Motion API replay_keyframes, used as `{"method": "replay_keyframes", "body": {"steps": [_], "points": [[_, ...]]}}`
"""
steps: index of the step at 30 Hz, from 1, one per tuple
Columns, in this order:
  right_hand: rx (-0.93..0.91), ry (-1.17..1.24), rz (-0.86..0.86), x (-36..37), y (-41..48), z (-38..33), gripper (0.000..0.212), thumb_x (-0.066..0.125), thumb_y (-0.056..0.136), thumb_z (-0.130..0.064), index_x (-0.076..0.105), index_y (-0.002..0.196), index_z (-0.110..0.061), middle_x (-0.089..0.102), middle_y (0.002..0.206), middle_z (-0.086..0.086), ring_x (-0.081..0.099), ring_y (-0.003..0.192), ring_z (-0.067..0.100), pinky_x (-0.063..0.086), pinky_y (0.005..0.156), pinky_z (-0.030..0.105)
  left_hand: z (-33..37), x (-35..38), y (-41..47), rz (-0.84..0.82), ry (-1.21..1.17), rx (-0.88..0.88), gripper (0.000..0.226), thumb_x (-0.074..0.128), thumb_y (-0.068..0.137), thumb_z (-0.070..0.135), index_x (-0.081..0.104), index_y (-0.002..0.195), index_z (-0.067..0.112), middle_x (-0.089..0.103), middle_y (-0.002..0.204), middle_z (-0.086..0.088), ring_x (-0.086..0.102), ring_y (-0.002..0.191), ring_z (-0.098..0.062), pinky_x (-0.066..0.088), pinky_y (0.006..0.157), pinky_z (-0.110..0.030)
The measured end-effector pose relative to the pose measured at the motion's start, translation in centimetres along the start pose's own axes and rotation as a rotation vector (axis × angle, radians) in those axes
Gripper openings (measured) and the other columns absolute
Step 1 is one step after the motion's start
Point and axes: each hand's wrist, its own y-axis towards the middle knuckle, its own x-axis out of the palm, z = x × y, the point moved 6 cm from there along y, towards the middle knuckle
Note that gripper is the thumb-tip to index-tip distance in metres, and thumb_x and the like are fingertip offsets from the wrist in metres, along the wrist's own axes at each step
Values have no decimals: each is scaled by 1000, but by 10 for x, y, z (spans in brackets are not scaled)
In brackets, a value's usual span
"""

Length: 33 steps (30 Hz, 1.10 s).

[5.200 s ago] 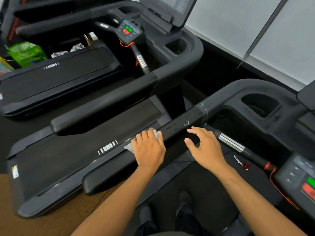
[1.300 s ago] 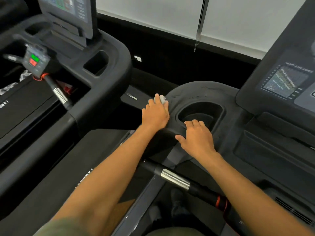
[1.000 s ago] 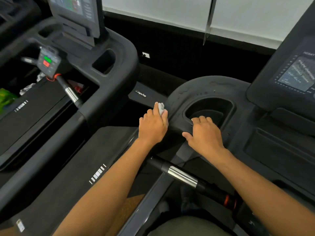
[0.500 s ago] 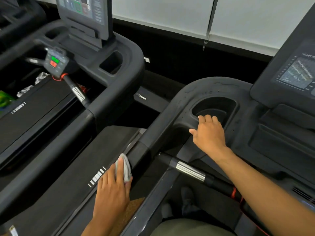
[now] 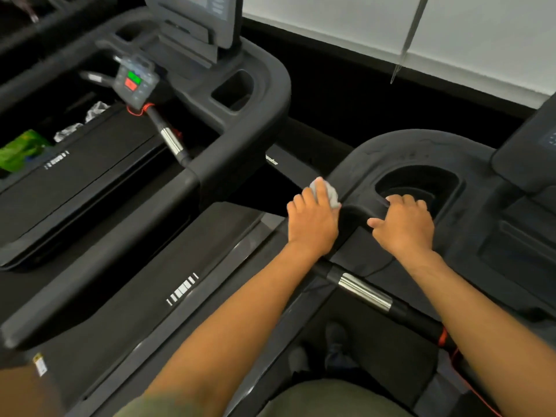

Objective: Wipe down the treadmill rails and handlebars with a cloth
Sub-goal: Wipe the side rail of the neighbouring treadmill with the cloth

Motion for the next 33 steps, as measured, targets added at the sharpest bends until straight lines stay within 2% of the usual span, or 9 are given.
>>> {"method": "replay_keyframes", "body": {"steps": [4,8,11,16,20,23,27,30,33], "points": [[31,-48,43,7,-12,-12,65,76,87,-34,52,136,0,58,129,24,50,118,42,45,98,51,3,-2,9,-29,17,17,70,30,108,49,24,161,4,57,133,-21,60,108,-36,48,90,-46],[-97,-12,194,4,-38,-32,70,73,88,-26,41,144,0,51,139,25,48,122,42,42,102,52,-34,-4,-40,54,27,26,67,31,108,47,27,160,5,58,127,-19,60,103,-34,50,87,-45],[-304,32,233,0,-61,-64,69,70,90,-29,39,148,-7,48,147,18,47,129,35,42,106,48,-82,-6,-101,65,-25,-25,62,31,108,47,32,158,10,59,125,-15,59,102,-31,49,86,-45],[-792,-31,35,13,-105,-127,71,74,88,-36,45,150,-16,44,155,10,42,139,29,33,116,43,-174,-12,-222,51,-14,-146,50,33,109,41,39,152,17,60,125,-5,60,102,-27,50,85,-44],[-1048,-135,-101,16,-137,-167,93,72,84,-53,29,158,-18,28,164,7,23,151,27,13,125,41,-262,-18,-329,75,29,-329,39,32,105,41,55,128,19,63,108,-6,62,90,-33,51,72,-46],[-1182,-253,-120,24,-159,-194,100,73,82,-55,23,160,-17,26,164,7,20,152,28,10,126,44,-314,-20,-390,33,77,-499,56,22,102,53,63,114,16,61,101,-7,60,87,-36,45,71,-48],[-1240,-297,-143,38,-163,-213,83,76,84,-41,36,153,-18,44,151,5,40,140,26,17,124,45,-315,-22,-401,79,-4,-723,66,13,102,66,60,105,19,63,101,-8,60,96,-36,45,84,-52],[-1228,-256,-142,39,-158,-217,77,80,81,-39,44,147,-20,50,140,1,47,130,23,24,121,41,-280,-12,-362,98,-28,-683,68,18,105,60,64,120,12,65,105,-13,60,99,-37,45,92,-54],[-1194,-200,-188,37,-157,-217,77,82,80,-37,45,146,-22,50,138,-3,47,124,19,31,113,34,-228,-9,-290,95,-49,-537,54,30,106,53,64,123,15,65,101,-10,60,92,-34,44,85,-49]]}}
